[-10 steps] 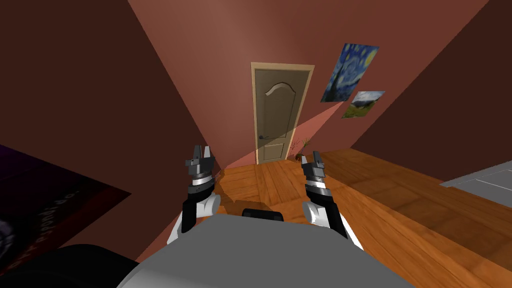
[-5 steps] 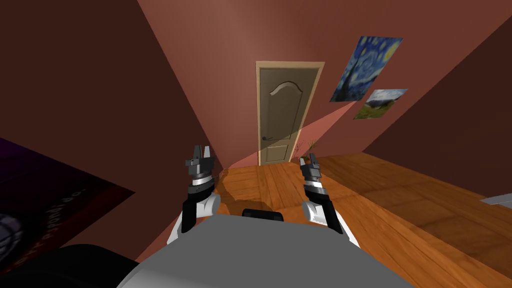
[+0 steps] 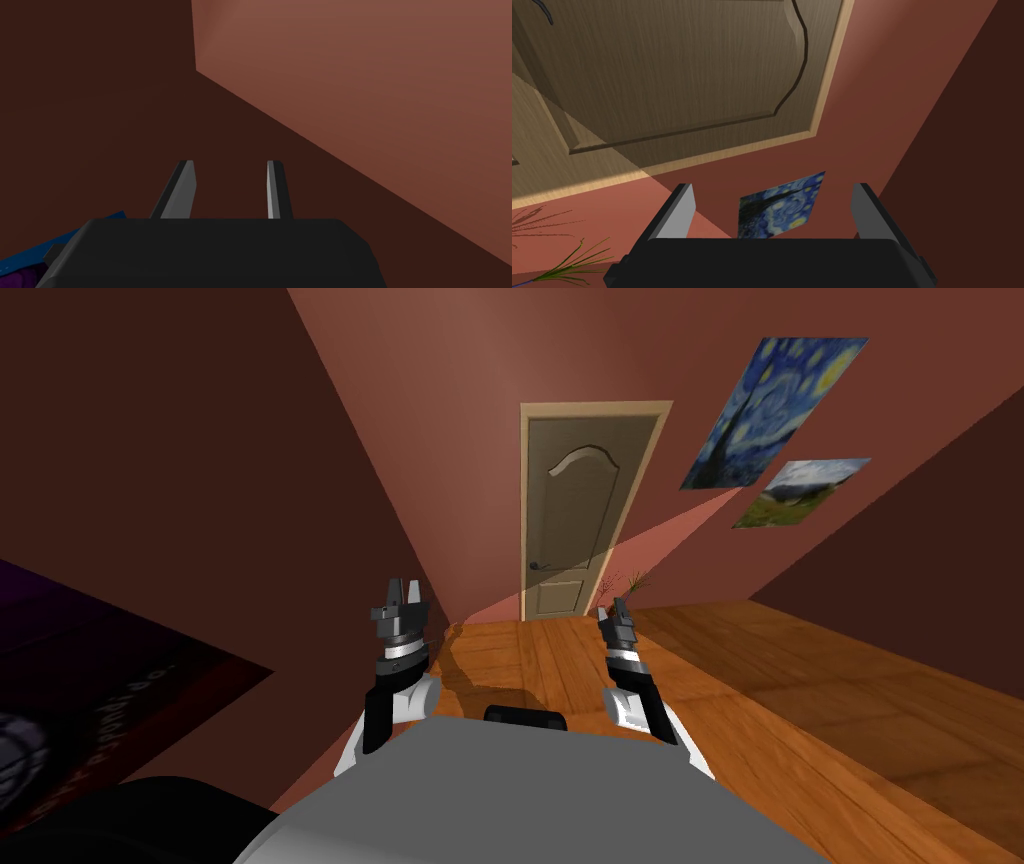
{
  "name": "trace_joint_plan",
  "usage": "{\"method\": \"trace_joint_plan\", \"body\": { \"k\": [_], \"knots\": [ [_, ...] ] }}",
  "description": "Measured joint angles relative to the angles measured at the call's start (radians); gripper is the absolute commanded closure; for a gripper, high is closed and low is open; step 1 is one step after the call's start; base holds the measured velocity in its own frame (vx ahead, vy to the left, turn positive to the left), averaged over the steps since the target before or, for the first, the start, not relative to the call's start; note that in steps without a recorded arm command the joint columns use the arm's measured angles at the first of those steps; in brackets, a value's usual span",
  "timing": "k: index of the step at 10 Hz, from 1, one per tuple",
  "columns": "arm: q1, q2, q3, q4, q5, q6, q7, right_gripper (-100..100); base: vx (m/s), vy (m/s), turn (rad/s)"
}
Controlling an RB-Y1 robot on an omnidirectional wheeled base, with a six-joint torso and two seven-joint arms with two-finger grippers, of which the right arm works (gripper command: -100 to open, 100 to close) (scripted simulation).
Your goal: Pull the door open
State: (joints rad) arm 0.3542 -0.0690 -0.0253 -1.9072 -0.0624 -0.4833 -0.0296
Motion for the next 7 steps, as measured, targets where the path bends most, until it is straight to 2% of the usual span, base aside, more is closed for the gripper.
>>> {"method": "trace_joint_plan", "body": {
  "k": [2, 4, 6, 7],
  "knots": [
    [-0.021, -0.012, -0.008, 0.057, -0.006, -0.013, 0.002, -100, 0.102, -0.007, 0.128],
    [-0.041, -0.023, -0.017, 0.105, -0.011, -0.022, 0.003, -100, 0.062, 0.003, 0.061],
    [-0.058, -0.035, -0.026, 0.155, -0.018, -0.032, 0.002, -100, 0.089, 0.007, 0.145],
    [-0.075, -0.040, -0.031, 0.190, -0.021, -0.037, 0.005, -100, 0.103, -0.006, 0.131]
  ]
}}
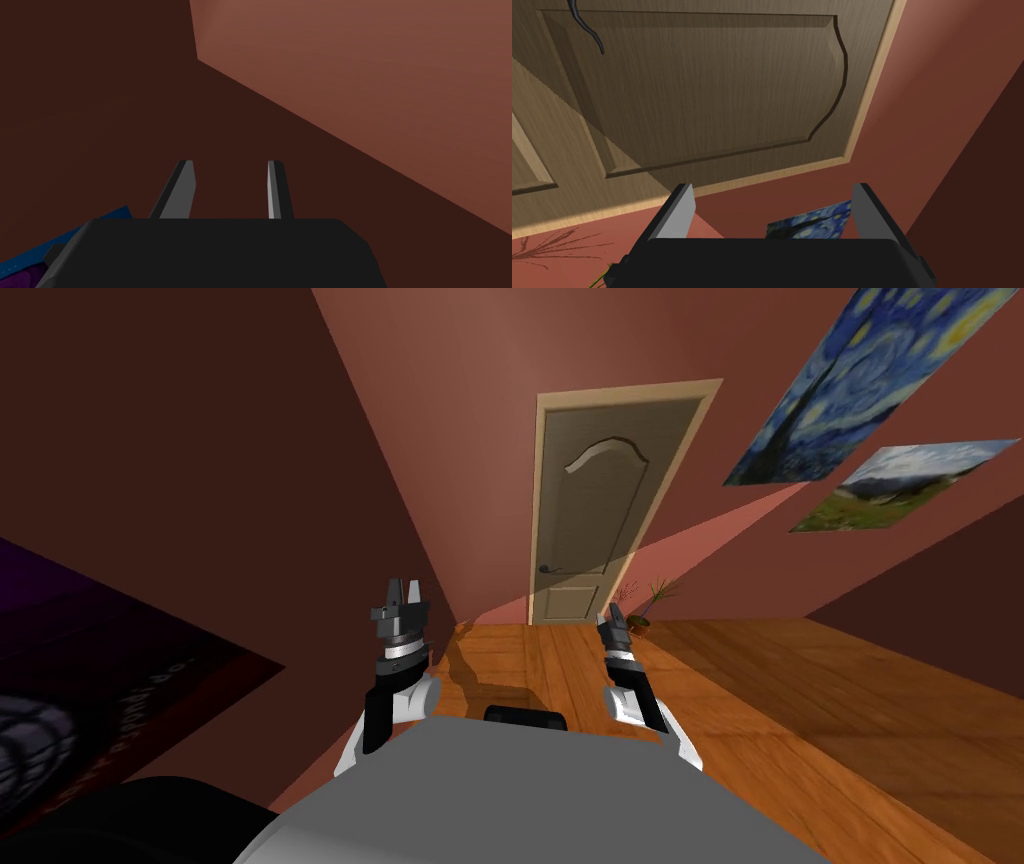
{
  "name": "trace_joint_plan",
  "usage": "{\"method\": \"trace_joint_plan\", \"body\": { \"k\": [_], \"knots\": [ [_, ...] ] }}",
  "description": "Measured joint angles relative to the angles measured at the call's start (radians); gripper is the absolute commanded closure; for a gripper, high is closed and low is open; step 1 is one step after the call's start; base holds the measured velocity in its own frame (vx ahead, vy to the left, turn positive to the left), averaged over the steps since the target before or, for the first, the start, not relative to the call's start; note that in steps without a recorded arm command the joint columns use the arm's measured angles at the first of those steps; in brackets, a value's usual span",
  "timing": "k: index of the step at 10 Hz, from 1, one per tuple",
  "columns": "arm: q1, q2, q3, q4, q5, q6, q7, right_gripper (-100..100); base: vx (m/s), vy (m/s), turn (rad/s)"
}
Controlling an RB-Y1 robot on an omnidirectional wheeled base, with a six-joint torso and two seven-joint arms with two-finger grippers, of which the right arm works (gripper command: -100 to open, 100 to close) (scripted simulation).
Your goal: Pull the door open
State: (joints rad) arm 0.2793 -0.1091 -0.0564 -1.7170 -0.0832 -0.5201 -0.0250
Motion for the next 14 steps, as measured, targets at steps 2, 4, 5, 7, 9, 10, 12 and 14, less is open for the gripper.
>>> {"method": "trace_joint_plan", "body": {
  "k": [2, 4, 5, 7, 9, 10, 12, 14],
  "knots": [
    [-0.024, -0.019, -0.014, 0.054, -0.010, -0.005, -0.002, -100, 0.101, -0.019, 0.146],
    [-0.039, -0.026, -0.020, 0.098, -0.014, -0.013, 0.000, -100, 0.062, -0.010, 0.053],
    [-0.051, -0.029, -0.024, 0.130, -0.016, -0.021, 0.002, -100, 0.074, 0.008, 0.149],
    [-0.080, -0.044, -0.036, 0.200, -0.024, -0.033, 0.003, -100, 0.096, -0.015, 0.152],
    [-0.107, -0.052, -0.046, 0.256, -0.031, -0.036, 0.008, -100, 0.100, -0.024, 0.150],
    [-0.118, -0.063, -0.054, 0.280, -0.036, -0.036, 0.006, -100, 0.069, -0.016, 0.027],
    [-0.137, -0.072, -0.060, 0.330, -0.041, -0.047, 0.006, -100, 0.061, -0.010, 0.119],
    [-0.157, -0.082, -0.070, 0.383, -0.048, -0.054, 0.007, -100, 0.098, -0.022, 0.147]
  ]
}}
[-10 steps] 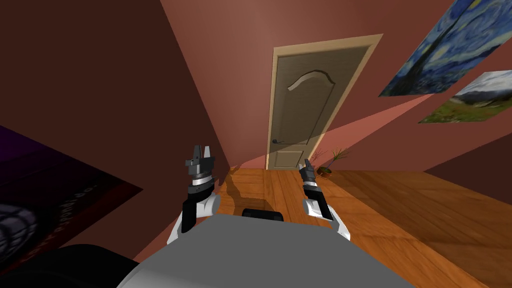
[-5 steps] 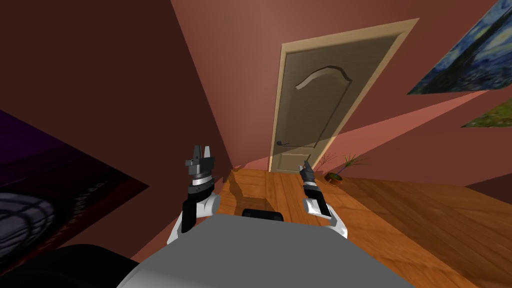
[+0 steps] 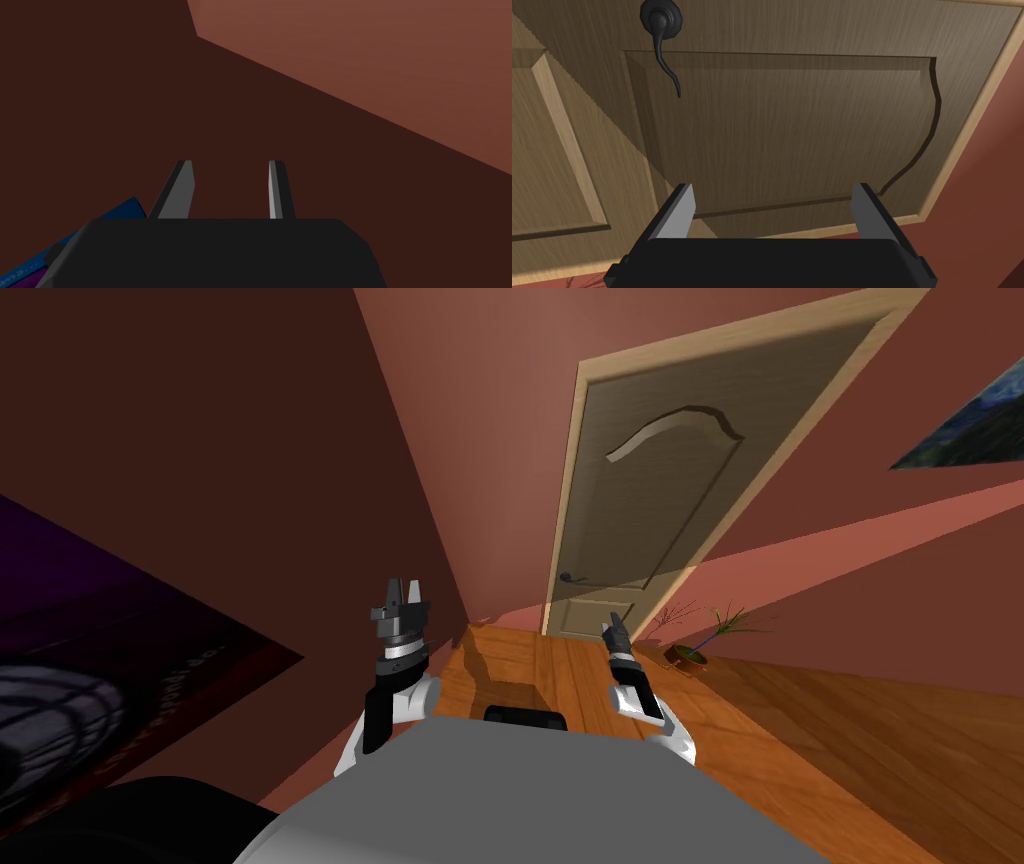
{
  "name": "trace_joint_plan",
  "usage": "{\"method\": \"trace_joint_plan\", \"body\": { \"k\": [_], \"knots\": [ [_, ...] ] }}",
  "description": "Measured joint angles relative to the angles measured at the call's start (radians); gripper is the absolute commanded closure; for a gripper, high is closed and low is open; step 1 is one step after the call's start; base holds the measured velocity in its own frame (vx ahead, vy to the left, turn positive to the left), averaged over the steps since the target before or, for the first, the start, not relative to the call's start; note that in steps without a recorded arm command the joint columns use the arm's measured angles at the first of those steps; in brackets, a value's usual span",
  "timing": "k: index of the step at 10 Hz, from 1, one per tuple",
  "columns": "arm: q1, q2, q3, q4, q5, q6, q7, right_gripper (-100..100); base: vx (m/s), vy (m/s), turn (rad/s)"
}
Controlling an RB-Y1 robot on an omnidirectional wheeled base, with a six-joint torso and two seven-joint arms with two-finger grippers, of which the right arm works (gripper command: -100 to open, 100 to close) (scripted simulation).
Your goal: Pull the door open
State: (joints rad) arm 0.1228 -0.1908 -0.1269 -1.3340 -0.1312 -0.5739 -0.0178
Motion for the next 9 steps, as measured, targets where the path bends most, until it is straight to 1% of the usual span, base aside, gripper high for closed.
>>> {"method": "trace_joint_plan", "body": {
  "k": [1, 2, 3, 4, 5, 6, 8, 9],
  "knots": [
    [-0.014, -0.007, -0.005, 0.033, -0.004, -0.008, 0.001, -100, 0.101, -0.018, 0.122],
    [-0.026, -0.011, -0.010, 0.063, -0.007, -0.015, 0.003, -100, 0.065, -0.020, 0.035],
    [-0.031, -0.016, -0.013, 0.078, -0.009, -0.016, 0.002, -100, 0.057, -0.018, 0.082],
    [-0.043, -0.020, -0.017, 0.108, -0.012, -0.021, 0.002, -100, 0.076, -0.026, 0.163],
    [-0.053, -0.030, -0.023, 0.134, -0.016, -0.022, 0.000, -100, 0.092, -0.036, 0.153],
    [-0.067, -0.035, -0.029, 0.163, -0.020, -0.025, 0.001, -100, 0.089, -0.032, 0.114],
    [-0.099, -0.049, -0.039, 0.241, -0.027, -0.044, 0.001, -100, 0.087, -0.024, 0.134],
    [-0.110, -0.052, -0.045, 0.267, -0.031, -0.046, 0.003, -100, 0.097, -0.043, 0.111]
  ]
}}
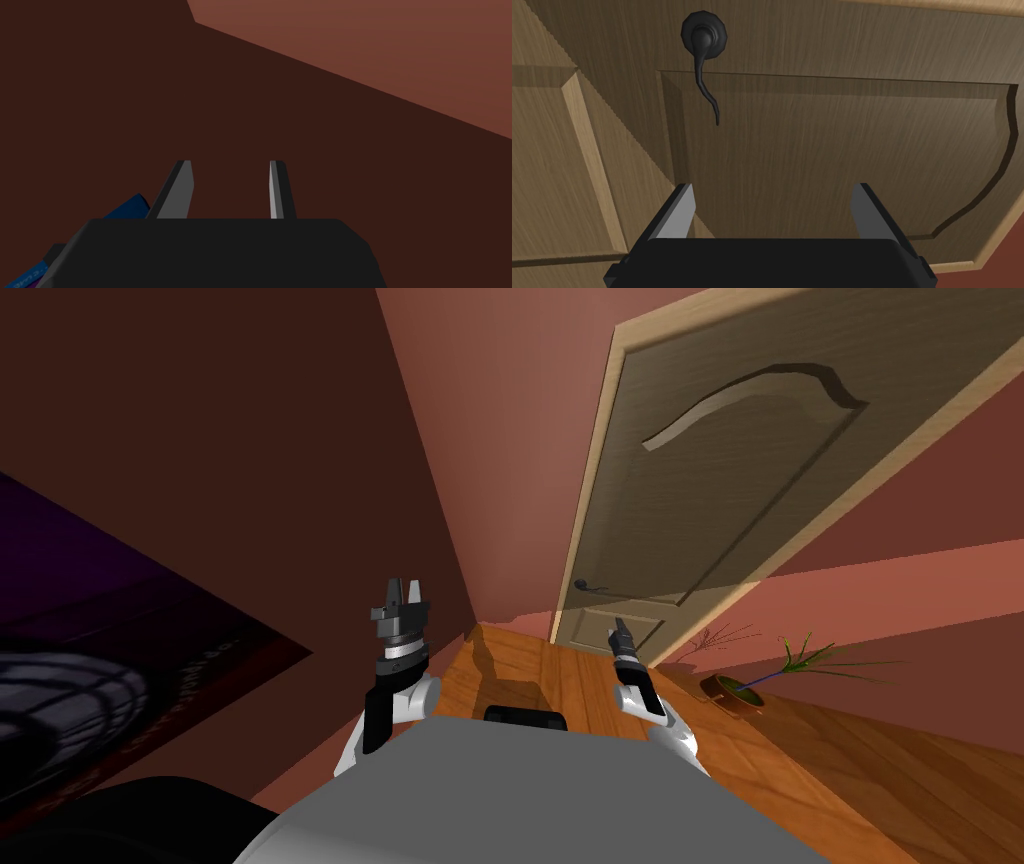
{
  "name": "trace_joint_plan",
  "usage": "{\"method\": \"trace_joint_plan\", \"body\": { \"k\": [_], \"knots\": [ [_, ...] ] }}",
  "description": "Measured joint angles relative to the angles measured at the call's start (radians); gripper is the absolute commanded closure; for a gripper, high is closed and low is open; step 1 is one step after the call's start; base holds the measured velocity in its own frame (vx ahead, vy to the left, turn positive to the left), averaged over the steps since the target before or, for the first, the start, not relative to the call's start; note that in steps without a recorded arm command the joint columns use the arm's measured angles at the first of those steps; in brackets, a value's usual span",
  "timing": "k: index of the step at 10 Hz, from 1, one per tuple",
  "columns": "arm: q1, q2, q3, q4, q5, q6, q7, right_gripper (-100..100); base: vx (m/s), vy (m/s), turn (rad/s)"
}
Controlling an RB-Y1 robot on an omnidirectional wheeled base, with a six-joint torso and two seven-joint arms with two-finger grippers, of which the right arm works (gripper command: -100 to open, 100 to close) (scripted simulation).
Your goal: Pull the door open
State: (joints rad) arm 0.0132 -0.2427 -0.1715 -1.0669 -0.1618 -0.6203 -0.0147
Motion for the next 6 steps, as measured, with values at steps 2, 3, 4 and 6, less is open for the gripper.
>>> {"method": "trace_joint_plan", "body": {
  "k": [2, 3, 4, 6],
  "knots": [
    [-0.020, -0.008, -0.010, 0.050, -0.007, -0.003, 0.004, -100, 0.100, -0.044, 0.115],
    [-0.030, -0.011, -0.015, 0.080, -0.010, -0.011, 0.006, -100, 0.097, -0.031, 0.144],
    [-0.038, -0.015, -0.020, 0.104, -0.013, -0.015, 0.006, -100, 0.084, -0.028, 0.115],
    [-0.061, -0.025, -0.030, 0.155, -0.020, -0.020, 0.008, -100, 0.077, -0.030, 0.107]
  ]
}}
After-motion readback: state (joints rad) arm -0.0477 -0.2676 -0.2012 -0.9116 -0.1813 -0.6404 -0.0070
